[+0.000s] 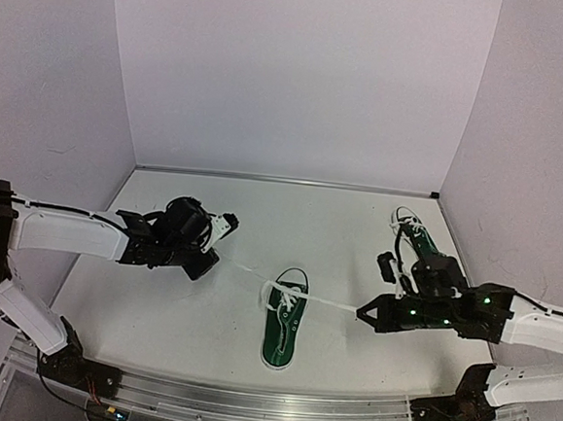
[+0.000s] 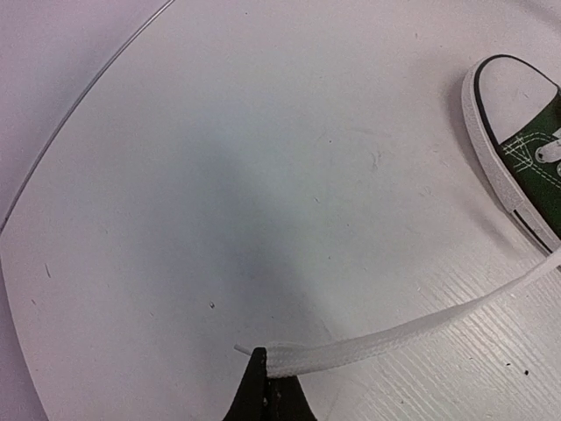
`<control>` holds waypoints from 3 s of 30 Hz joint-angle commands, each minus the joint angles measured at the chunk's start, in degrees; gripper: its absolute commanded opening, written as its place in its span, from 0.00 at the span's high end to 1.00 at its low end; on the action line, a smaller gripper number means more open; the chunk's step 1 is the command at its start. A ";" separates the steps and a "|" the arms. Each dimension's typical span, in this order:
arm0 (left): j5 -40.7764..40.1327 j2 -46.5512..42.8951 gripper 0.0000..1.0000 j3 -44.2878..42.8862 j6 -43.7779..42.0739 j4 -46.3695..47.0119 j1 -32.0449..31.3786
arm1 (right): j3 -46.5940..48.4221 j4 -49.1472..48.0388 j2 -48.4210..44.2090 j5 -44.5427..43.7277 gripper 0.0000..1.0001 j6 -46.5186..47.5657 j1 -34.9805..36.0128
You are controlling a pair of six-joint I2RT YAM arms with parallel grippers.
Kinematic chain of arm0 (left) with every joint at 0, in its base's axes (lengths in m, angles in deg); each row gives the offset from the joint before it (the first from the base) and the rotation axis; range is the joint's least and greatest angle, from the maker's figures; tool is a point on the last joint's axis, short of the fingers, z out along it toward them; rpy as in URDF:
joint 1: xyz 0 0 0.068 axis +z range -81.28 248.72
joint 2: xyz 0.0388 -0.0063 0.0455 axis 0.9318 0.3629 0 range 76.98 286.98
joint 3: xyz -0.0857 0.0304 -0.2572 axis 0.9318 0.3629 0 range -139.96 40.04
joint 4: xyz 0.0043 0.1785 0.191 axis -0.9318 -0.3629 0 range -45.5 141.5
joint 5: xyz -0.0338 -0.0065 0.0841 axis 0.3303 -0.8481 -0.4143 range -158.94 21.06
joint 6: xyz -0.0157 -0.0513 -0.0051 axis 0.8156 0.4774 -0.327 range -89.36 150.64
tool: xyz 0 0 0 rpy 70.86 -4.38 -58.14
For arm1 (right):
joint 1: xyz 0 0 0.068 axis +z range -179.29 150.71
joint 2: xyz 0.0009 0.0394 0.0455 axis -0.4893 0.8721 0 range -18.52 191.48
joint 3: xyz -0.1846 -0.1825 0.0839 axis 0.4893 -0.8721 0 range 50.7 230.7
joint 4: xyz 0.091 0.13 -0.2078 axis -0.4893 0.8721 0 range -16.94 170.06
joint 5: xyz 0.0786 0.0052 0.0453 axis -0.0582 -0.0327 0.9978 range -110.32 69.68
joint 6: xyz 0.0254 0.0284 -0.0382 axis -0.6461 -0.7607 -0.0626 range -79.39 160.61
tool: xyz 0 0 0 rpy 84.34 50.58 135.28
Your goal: Tie the shoes
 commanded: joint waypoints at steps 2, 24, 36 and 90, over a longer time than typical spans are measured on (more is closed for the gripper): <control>3.69 -3.97 1.00 -0.58 13.31 -5.15 0.12 | -4.39 13.22 -11.66 -8.28 1.00 -13.51 0.17; -9.47 -2.06 1.00 2.24 43.43 -20.23 0.28 | -7.79 30.32 -14.41 -25.24 1.00 -31.71 0.17; -8.54 -0.81 1.00 1.60 44.63 -20.03 0.29 | 3.85 44.43 -13.91 -43.54 1.00 -38.76 0.19; -8.12 -15.55 0.00 4.60 42.58 -20.09 4.78 | 2.51 16.27 -5.19 -34.56 0.02 -11.46 0.17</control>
